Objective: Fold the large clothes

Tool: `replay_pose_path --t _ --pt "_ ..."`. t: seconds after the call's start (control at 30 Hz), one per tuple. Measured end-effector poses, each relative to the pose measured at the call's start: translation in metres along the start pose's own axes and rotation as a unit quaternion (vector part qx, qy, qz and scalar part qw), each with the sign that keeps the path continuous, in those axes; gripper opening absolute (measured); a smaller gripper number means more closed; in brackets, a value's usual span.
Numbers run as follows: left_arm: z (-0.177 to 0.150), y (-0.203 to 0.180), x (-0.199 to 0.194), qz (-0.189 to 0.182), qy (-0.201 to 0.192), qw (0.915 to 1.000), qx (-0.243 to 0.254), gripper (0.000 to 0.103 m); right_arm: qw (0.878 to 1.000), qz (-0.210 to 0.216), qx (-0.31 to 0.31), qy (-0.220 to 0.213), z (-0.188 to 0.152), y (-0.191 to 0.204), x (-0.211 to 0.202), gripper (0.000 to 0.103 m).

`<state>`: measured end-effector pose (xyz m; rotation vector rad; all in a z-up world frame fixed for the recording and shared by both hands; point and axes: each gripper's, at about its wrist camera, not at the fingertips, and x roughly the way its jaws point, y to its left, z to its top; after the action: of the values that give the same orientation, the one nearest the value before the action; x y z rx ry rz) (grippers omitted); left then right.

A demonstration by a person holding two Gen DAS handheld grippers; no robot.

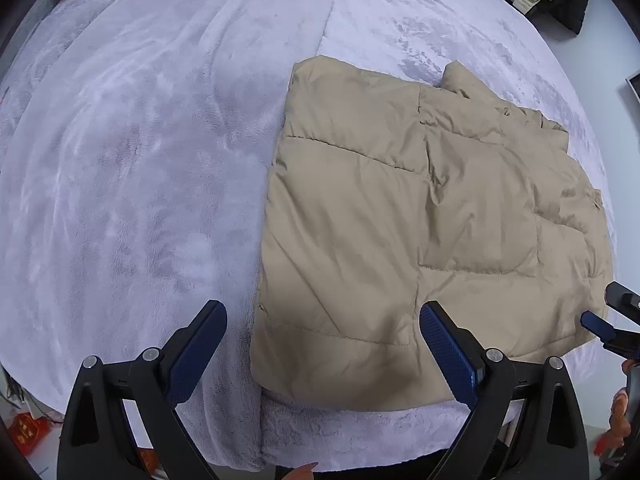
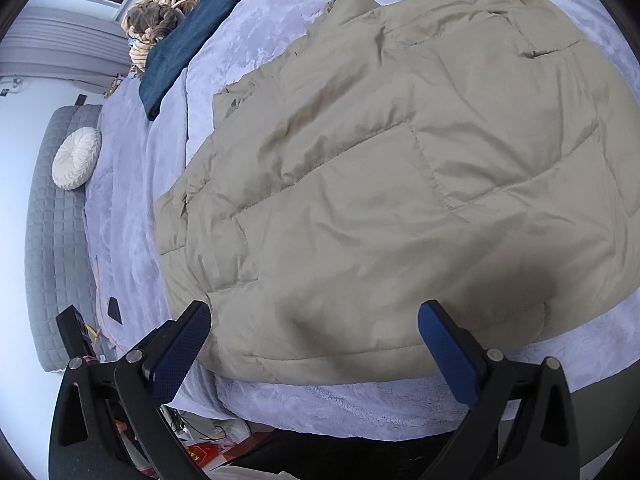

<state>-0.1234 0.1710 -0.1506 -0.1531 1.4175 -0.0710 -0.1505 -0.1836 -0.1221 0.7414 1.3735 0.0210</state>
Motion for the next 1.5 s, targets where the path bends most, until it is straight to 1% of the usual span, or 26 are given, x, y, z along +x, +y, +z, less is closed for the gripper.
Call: replay_pose_path --t 0.13,0.2,0.27,0.47,0.6,0.77,0.97,1.07,1.1,1.17,1.23,1.3,1.37,1.43,1.5 --pt "0.007 0.005 0.011 -0.007 0.008 0.9999 -0.001 0.098 1.000 -0.005 -0.001 0.012 0.002 0.006 0.008 0.103" --pt "0.009 0.008 0.018 -0.024 0.020 0.9995 0.000 0.098 1.000 -0.007 -0.004 0.017 0.002 0.010 0.012 0.103" --pt "0.010 0.009 0.021 -0.031 0.024 0.9992 0.000 0.098 1.000 -0.006 -0.005 0.023 0.003 0.013 0.016 0.103" --pt "0.017 0.012 0.026 -0.053 0.028 0.9982 -0.006 0.098 1.000 0.004 -0.003 0.015 0.013 0.024 0.024 0.103" --pt "0.024 0.014 0.030 -0.063 0.030 0.9976 -0.002 0.098 1.000 0.009 0.000 0.018 0.020 0.031 0.036 0.103" --pt "0.028 0.018 0.037 -0.081 0.033 0.9962 0.000 0.098 1.000 -0.009 0.004 0.028 0.021 0.030 0.053 0.103" --pt "0.031 0.022 0.043 -0.112 0.036 0.9930 0.010 0.098 0.999 -0.018 0.011 0.033 0.019 0.025 0.060 0.103" --pt "0.041 0.026 0.044 -0.149 0.035 0.9880 0.020 0.098 0.999 -0.023 0.011 0.034 0.020 0.025 0.062 0.103" --pt "0.046 0.031 0.045 -0.166 0.035 0.9852 0.021 0.098 0.999 -0.024 0.011 0.034 0.020 0.025 0.063 0.103" --pt "0.054 0.042 0.052 -0.189 0.041 0.9810 0.018 0.098 0.999 -0.027 0.010 0.035 0.022 0.025 0.065 0.103" --pt "0.062 0.050 0.064 -0.224 0.057 0.9729 0.012 0.098 0.999 -0.031 0.008 0.037 0.022 0.024 0.067 0.103" --pt "0.066 0.053 0.078 -0.264 0.077 0.9613 0.010 0.098 0.999 -0.035 0.005 0.038 0.022 0.024 0.068 0.103" --pt "0.070 0.049 0.090 -0.282 0.090 0.9549 0.024 0.098 0.998 -0.038 0.001 0.040 0.023 0.023 0.069 0.103" --pt "0.073 0.042 0.096 -0.290 0.094 0.9518 0.037 0.098 0.998 -0.043 -0.001 0.041 0.023 0.024 0.071 0.103" --pt "0.079 0.034 0.101 -0.312 0.099 0.9440 0.043 0.098 0.998 -0.046 -0.004 0.041 0.023 0.024 0.072 0.103"
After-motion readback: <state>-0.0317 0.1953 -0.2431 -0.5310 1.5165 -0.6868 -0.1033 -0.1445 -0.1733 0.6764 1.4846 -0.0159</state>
